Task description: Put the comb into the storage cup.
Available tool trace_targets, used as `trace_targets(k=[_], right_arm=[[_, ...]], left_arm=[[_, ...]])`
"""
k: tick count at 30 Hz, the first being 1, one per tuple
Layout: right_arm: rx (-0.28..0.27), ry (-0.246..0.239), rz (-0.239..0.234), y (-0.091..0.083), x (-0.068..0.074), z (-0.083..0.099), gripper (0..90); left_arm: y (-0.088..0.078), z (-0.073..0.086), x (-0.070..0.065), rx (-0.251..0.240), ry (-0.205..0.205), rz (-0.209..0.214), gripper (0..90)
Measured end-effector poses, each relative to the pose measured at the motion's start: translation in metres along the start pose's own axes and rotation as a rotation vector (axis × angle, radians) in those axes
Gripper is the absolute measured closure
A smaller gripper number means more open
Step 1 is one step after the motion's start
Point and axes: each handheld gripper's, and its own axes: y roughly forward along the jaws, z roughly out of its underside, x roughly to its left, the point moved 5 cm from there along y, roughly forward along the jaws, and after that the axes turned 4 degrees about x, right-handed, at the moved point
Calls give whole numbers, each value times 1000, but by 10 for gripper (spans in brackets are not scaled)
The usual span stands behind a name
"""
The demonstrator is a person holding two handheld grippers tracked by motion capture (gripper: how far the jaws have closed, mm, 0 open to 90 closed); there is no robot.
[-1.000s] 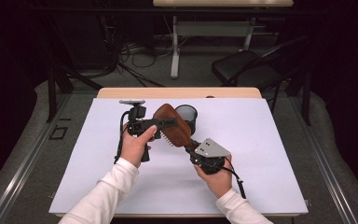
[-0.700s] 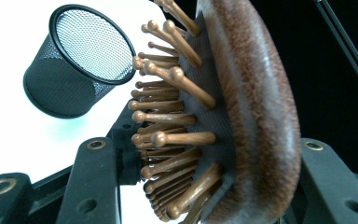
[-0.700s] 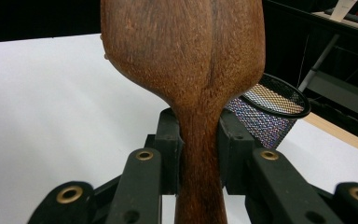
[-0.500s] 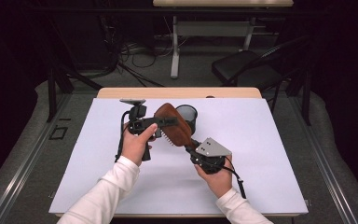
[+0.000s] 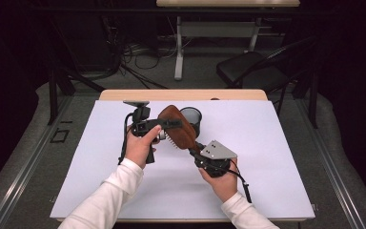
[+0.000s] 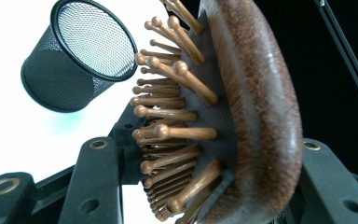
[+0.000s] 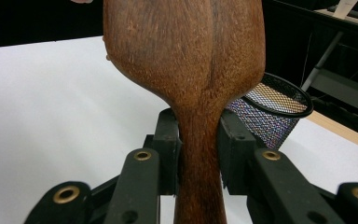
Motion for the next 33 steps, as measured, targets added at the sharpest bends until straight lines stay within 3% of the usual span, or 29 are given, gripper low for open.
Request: trace_targets(k=[22, 33], right_arm=[[11, 13, -8, 2, -1, 1, 590], [5, 17, 22, 2, -3, 0, 425]], left_arm=[[5, -4, 2, 11, -25, 1, 490], [3, -8, 4, -10, -30, -9, 490]])
